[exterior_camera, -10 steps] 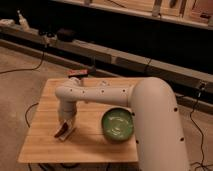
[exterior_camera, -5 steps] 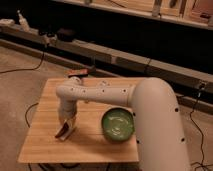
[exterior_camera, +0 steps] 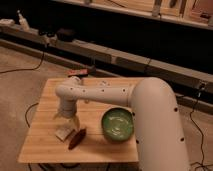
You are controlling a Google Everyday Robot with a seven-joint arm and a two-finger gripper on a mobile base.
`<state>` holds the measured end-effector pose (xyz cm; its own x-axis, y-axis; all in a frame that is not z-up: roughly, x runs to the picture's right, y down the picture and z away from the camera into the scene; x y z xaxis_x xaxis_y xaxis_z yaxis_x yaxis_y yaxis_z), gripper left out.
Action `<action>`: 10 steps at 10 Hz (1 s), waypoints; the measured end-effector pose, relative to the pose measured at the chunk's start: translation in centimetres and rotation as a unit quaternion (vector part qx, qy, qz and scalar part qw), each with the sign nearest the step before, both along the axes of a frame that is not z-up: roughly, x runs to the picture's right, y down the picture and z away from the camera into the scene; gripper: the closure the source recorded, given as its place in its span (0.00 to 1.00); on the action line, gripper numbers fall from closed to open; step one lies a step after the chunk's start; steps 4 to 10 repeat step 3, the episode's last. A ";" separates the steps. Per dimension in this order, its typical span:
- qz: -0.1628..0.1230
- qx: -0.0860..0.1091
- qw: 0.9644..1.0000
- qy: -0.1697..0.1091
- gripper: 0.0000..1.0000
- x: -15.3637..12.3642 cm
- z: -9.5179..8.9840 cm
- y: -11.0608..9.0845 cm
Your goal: Place the pepper on the white sponge
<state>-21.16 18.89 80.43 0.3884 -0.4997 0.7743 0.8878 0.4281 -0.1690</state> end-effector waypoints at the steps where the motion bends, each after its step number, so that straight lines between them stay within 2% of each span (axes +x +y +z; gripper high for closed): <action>1: -0.003 0.005 1.000 0.002 0.20 0.1 0.0 -0.4; 3: -0.005 0.014 1.000 0.009 0.20 0.5 -0.2 -1.1; 10: -0.005 0.014 1.000 0.009 0.20 0.5 -0.2 -1.1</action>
